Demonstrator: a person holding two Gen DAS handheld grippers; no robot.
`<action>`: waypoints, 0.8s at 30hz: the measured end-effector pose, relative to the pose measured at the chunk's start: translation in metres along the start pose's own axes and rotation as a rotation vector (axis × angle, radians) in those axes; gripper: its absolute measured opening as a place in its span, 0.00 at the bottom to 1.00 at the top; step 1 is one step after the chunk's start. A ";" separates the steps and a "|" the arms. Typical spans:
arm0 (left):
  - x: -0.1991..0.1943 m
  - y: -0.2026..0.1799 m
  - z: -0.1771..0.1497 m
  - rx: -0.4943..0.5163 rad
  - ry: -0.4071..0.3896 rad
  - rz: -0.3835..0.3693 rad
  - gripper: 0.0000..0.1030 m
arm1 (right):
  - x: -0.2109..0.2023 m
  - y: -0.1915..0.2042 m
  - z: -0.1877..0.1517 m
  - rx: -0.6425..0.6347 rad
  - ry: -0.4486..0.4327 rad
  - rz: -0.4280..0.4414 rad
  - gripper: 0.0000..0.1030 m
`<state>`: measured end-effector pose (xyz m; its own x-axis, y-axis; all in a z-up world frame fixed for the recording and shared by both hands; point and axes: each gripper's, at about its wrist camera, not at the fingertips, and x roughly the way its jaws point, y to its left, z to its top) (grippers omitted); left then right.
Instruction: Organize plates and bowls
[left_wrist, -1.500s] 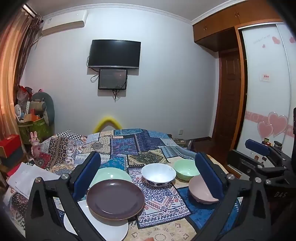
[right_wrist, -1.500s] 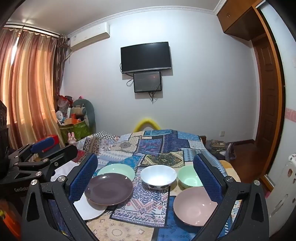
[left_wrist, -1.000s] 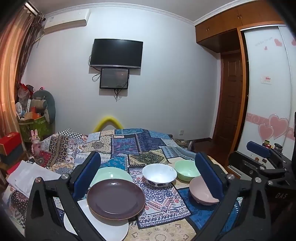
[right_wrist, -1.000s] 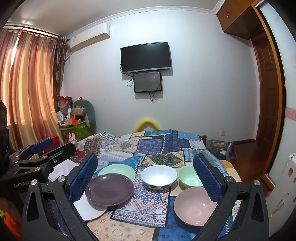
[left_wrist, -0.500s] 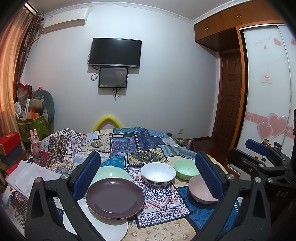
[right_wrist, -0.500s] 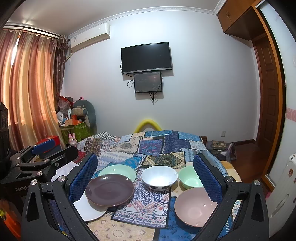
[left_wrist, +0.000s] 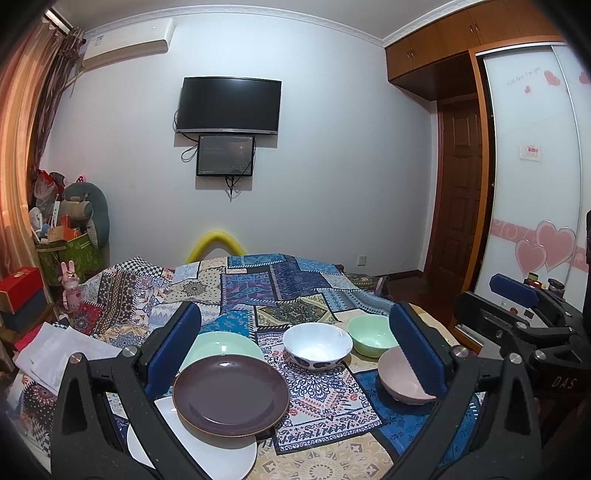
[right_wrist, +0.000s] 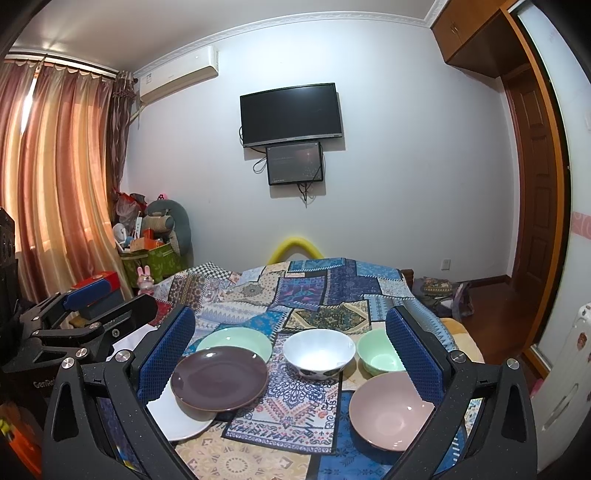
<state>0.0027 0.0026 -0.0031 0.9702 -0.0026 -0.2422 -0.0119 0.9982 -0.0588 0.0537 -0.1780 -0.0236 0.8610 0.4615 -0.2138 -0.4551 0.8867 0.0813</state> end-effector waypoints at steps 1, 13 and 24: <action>0.000 0.000 0.000 0.000 0.000 0.000 1.00 | 0.000 0.000 0.000 0.000 0.000 0.000 1.00; -0.001 0.000 -0.001 -0.005 0.005 0.001 1.00 | 0.000 -0.001 0.000 0.001 0.000 0.001 1.00; 0.001 0.000 0.000 -0.006 0.006 -0.006 1.00 | 0.000 -0.001 -0.001 0.001 0.000 0.001 1.00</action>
<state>0.0036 0.0026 -0.0030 0.9688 -0.0085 -0.2476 -0.0080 0.9978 -0.0655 0.0541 -0.1784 -0.0242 0.8606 0.4623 -0.2137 -0.4556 0.8863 0.0823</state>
